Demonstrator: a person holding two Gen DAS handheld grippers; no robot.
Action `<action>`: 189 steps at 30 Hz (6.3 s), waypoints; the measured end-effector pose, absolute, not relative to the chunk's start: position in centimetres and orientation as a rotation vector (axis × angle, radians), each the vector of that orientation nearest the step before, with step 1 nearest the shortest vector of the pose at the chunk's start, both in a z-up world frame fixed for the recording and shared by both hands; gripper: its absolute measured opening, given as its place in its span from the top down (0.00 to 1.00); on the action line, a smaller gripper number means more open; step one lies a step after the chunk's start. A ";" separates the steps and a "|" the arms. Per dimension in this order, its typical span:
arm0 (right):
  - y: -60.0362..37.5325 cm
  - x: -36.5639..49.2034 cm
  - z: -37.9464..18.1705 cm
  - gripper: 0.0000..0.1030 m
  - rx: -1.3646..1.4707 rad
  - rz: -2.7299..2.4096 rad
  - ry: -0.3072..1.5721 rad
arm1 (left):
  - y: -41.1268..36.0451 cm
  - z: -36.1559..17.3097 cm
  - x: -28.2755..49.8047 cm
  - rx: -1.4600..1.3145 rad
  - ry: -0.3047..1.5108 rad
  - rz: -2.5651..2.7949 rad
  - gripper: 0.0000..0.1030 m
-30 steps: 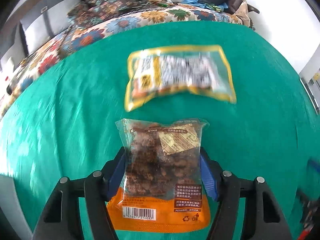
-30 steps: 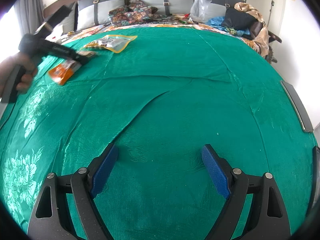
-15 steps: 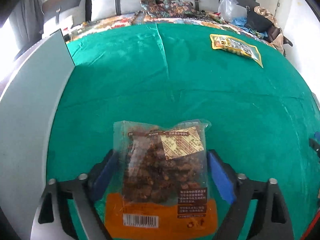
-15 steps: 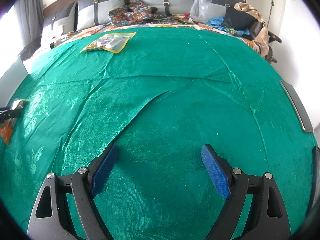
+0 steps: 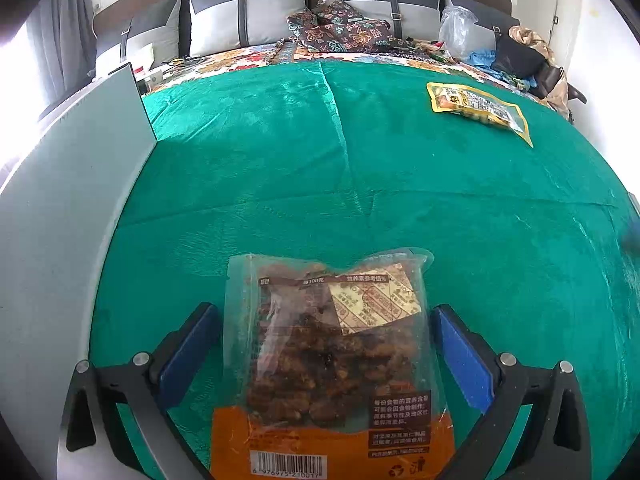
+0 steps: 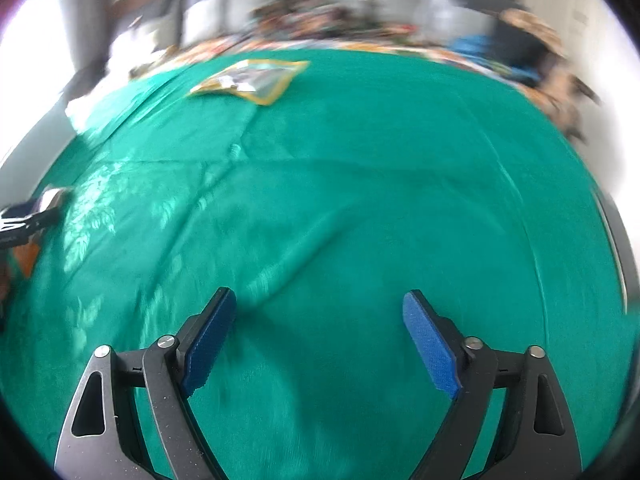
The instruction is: Organize snacks
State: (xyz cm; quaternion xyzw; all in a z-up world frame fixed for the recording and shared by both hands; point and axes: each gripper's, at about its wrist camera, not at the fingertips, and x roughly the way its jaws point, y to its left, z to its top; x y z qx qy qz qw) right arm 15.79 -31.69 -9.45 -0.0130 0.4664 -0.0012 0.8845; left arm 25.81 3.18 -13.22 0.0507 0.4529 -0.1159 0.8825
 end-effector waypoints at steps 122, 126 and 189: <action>-20.4 14.3 -11.0 0.07 0.043 -0.103 0.921 | 3.4 -13.2 25.9 0.107 0.941 -0.241 0.00; -20.4 14.3 -11.0 0.07 0.043 -0.103 0.922 | 3.4 -13.2 25.9 0.108 0.941 -0.241 0.00; -20.3 14.3 -11.0 0.07 0.043 -0.103 0.921 | 3.4 -13.2 25.9 0.108 0.940 -0.242 0.00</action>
